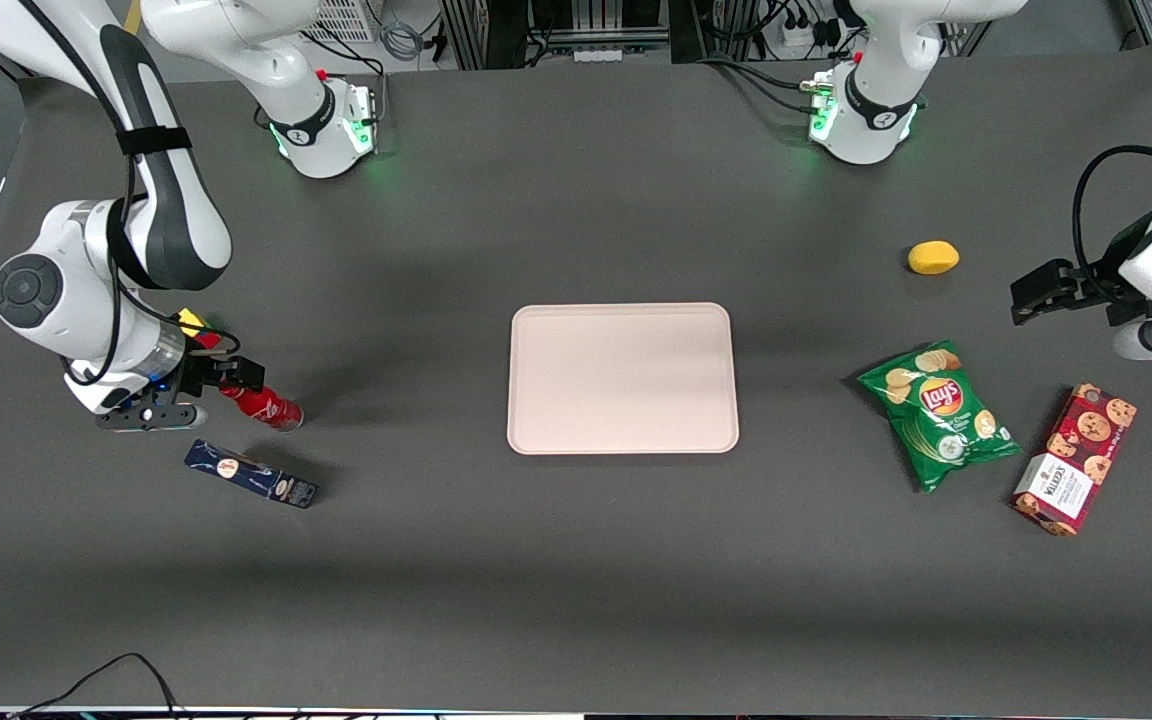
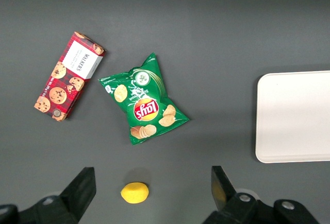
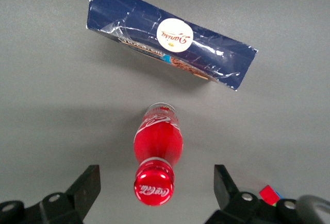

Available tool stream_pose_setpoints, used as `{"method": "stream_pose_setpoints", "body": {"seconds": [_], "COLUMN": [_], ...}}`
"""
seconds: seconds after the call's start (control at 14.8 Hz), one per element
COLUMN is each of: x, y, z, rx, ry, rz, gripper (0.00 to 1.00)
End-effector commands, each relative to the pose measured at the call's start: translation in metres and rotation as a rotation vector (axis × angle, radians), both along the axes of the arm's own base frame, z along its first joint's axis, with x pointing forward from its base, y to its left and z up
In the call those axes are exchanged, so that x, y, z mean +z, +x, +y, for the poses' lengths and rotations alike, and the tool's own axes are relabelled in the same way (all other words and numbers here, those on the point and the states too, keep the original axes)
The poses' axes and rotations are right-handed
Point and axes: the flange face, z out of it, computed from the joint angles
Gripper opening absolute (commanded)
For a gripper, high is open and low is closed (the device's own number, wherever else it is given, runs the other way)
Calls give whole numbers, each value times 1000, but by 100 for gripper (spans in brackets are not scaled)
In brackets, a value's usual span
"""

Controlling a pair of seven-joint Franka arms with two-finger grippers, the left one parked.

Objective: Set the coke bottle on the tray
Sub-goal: 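Close the right gripper around the bottle's cap end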

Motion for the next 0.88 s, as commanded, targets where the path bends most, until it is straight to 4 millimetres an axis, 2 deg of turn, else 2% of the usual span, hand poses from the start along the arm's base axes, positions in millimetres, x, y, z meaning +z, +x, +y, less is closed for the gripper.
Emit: {"method": "stream_pose_setpoints", "body": {"seconds": [0.0, 0.27, 0.47, 0.61, 0.81], "x": [7, 0, -1, -3, -3], "y": [-7, -4, -3, -3, -3], "z": [-1, -3, -3, -3, -4], "rx": [8, 27, 29, 41, 40], "ry": [25, 19, 19, 18, 18], "rz": [-2, -16, -17, -16, -20], "gripper": [93, 92, 87, 78, 53]}}
